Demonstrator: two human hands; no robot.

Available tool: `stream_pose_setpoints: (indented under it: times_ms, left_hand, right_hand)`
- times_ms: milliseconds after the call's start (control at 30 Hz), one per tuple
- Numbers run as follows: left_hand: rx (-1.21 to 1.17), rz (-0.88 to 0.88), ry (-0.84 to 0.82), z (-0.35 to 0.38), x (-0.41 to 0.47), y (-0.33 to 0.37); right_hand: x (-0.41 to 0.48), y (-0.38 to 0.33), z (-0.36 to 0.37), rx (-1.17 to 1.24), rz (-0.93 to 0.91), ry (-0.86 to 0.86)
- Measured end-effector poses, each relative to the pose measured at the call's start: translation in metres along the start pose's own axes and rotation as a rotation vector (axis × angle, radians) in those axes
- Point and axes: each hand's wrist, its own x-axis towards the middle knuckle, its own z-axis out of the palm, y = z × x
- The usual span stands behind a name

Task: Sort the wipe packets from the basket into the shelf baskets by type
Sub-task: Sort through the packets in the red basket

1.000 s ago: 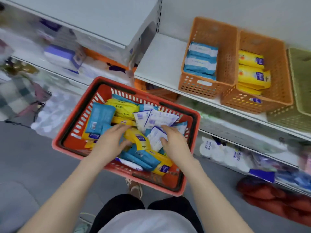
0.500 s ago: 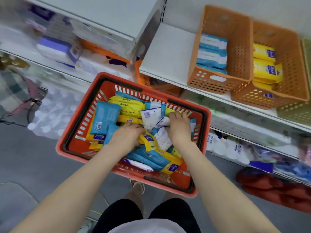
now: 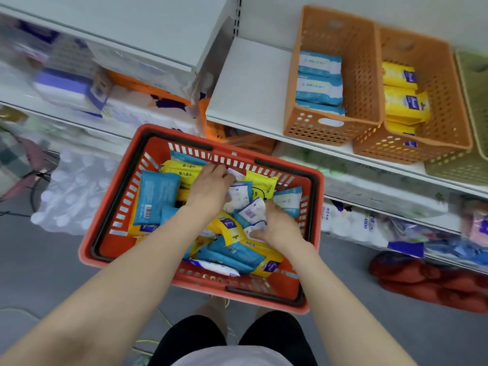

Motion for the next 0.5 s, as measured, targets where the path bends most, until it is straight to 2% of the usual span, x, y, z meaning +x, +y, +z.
stream_pose_setpoints:
  times_ms: [133,200,300,400,500]
  left_hand:
    - [-0.010,0.039,-0.018,0.003,-0.006,-0.005]
    - [-0.092,0.014,-0.008,0.003,-0.014,-0.005]
    - [-0.256,-0.021,0.146,-0.005,-0.025,-0.004]
    - [-0.473,-0.163,0.320,-0.024,-0.033,-0.007]
    - [-0.775,-0.373,0.379,-0.039,-0.043,-0.018]
  right_hand:
    - [0.005,-0.002,0.018,0.004,-0.017,0.037]
    - [0.006,-0.003,0.021,0.038,-0.002,0.031]
    - [0.011,-0.003,0.013,0.147,0.077,-0.019]
    - [0.012,0.001,0.002,0.055,0.033,-0.089]
    - [0.000,0.003,-0.006,0.055,-0.029,-0.028]
